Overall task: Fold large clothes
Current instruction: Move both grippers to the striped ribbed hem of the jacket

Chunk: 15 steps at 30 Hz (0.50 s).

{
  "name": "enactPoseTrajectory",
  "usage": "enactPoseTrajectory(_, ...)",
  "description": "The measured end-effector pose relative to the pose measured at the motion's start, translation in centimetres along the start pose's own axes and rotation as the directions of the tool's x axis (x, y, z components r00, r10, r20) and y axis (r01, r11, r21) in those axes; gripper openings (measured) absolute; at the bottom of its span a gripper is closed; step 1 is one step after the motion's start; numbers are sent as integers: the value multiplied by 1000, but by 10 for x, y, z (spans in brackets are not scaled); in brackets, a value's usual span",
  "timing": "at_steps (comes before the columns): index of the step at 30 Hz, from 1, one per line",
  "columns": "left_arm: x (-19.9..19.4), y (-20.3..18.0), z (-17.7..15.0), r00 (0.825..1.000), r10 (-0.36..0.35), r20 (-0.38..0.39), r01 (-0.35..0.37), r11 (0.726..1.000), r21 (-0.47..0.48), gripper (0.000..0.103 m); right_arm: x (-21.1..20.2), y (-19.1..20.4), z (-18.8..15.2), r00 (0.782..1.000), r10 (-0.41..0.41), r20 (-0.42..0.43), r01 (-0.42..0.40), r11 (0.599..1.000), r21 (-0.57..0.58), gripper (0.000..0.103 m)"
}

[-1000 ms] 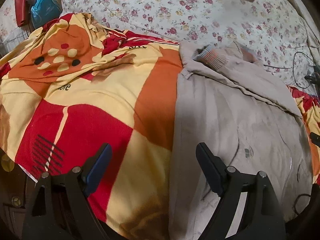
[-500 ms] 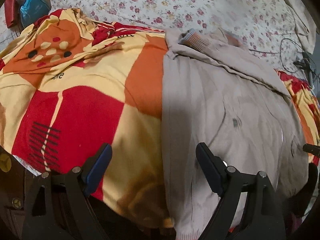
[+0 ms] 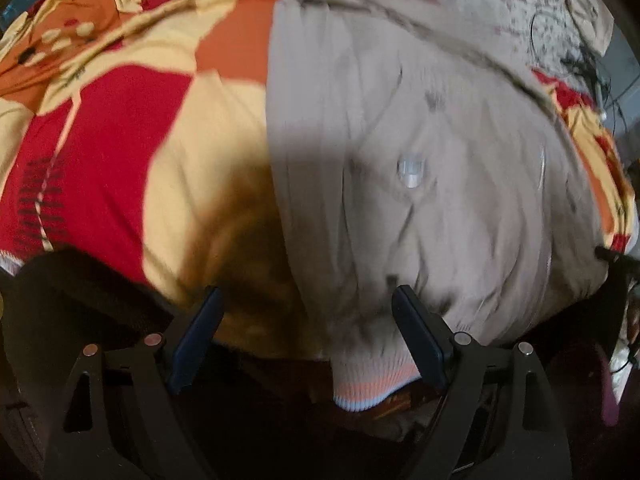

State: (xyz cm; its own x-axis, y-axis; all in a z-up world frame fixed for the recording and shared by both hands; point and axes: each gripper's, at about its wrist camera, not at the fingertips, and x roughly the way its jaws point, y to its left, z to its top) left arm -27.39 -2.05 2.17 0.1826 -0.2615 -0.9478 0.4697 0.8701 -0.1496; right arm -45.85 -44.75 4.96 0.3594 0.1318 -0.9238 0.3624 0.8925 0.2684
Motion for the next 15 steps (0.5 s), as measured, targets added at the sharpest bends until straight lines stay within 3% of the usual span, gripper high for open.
enactPoseTrajectory(4,10,1,-11,999,-32,-35,31,999,-28,86,3,2,-5,999,26,-29,-27,1000,-12,78)
enactPoseTrajectory(8,13,2,-11,997,-70,-36,67,995,-77,86,5,12,-7,992,117,-47,-118,993,-20,78)
enactPoseTrajectory(11,13,-2,-11,995,-90,-32,88,994,-61,86,-2,27,-10,955,289,-62,-293,955,-56,79)
enactPoseTrajectory(13,17,-5,-10,996,-78,-40,76,995,-61,86,-11,35,-5,949,316,9,-314,945,-88,79)
enactPoseTrajectory(15,17,-7,-7,996,-79,-49,75,995,-68,86,-10,40,1,934,357,3,-356,931,-77,79)
